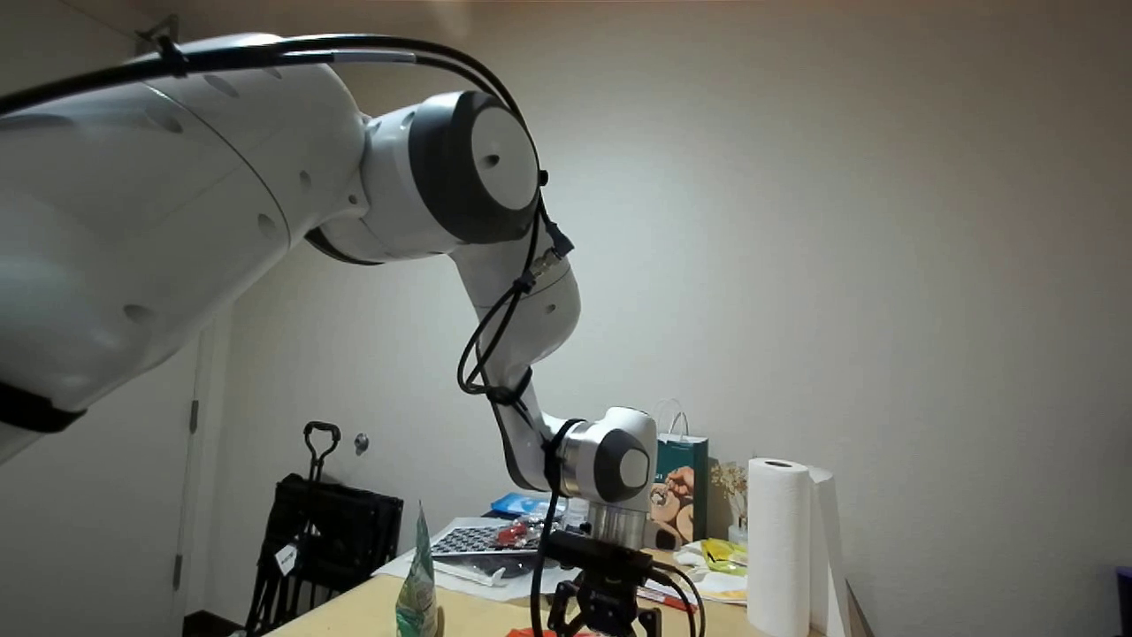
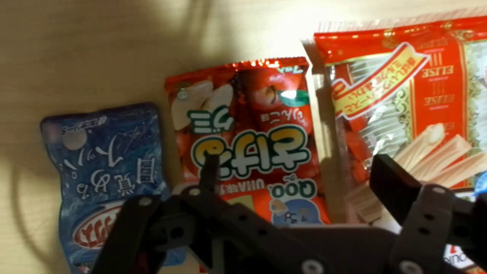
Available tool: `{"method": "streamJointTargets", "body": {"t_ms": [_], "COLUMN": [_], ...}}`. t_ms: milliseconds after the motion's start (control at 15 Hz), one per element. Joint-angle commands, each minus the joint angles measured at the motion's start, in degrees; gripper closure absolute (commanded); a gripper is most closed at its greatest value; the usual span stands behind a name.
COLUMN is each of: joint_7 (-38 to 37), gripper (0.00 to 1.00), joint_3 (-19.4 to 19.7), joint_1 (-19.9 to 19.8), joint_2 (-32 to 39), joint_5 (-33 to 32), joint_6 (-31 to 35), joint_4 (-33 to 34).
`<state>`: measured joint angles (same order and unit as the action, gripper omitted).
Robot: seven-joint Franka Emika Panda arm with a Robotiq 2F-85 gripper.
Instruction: Pick up the small red plastic and put on top of the big red plastic
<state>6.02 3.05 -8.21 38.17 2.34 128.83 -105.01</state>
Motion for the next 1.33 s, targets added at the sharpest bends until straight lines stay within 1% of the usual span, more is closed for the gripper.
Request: {"method": "streamJointTargets", "body": {"t_ms": [0, 200, 467, 533, 600, 1000, 1133, 1267], "joint_7": [0.3, 1.5, 2.3, 2.3, 2.5, 1.6, 1.3, 1.1], "gripper": [0.0, 0.0, 0.0, 0.25, 0.27, 0.64, 0.77, 0.9], "joint_3": [-0.4, -1.2, -1.9, -2.0, -2.0, -1.8, -2.0, -2.3], "joint_1": [-2.1, -3.8, -4.9, -5.0, -5.1, -5.1, -5.0, -4.2], "joint_2": [3.8, 7.5, 11.6, 12.3, 12.9, 14.4, 13.6, 11.3], "joint_5": [2.0, 3.1, 3.9, 3.9, 3.9, 4.2, 4.8, 4.7], "joint_6": [-0.7, -5.1, -11.8, -13.1, -14.2, -18.5, -19.2, -19.3], "joint_4": [4.0, 8.7, 14.4, 15.8, 17.0, 21.4, 21.3, 19.2]}}
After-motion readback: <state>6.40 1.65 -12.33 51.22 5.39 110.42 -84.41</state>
